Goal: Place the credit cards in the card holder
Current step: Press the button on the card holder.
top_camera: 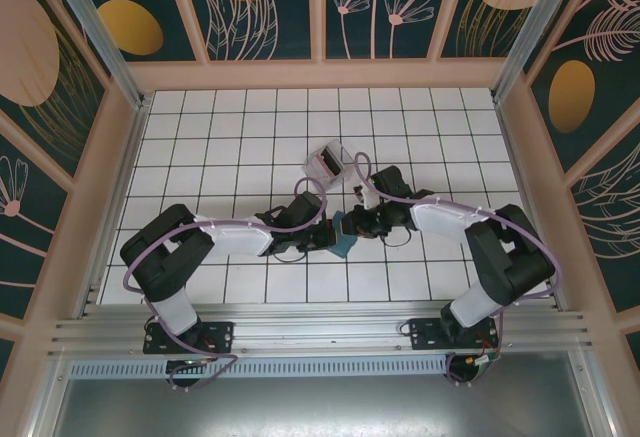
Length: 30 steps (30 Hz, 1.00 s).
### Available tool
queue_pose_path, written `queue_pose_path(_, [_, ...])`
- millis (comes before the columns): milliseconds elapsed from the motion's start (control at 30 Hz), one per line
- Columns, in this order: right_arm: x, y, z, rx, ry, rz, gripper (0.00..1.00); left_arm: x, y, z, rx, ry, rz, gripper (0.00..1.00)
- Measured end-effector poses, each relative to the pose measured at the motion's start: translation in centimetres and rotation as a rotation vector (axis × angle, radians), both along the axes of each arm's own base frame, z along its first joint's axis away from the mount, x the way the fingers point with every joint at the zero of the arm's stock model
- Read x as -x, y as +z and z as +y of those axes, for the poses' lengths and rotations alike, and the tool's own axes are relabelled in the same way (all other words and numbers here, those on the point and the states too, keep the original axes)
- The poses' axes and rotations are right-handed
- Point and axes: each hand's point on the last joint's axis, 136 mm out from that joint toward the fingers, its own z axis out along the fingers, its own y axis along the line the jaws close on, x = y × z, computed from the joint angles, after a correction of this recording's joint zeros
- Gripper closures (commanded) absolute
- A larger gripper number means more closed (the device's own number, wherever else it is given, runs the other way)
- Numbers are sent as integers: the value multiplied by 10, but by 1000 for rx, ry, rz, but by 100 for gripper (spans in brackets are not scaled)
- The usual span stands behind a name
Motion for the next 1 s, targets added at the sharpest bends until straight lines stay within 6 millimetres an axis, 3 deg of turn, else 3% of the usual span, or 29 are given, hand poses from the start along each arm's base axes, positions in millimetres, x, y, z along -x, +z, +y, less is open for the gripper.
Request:
queue_pose_path(200, [6, -13, 2, 22, 13, 35, 75, 0, 0, 0, 0, 0, 0, 98])
queue_pose_path(1000, [-11, -16, 0, 135, -42, 43, 81, -1, 0, 0, 16, 2, -17, 98])
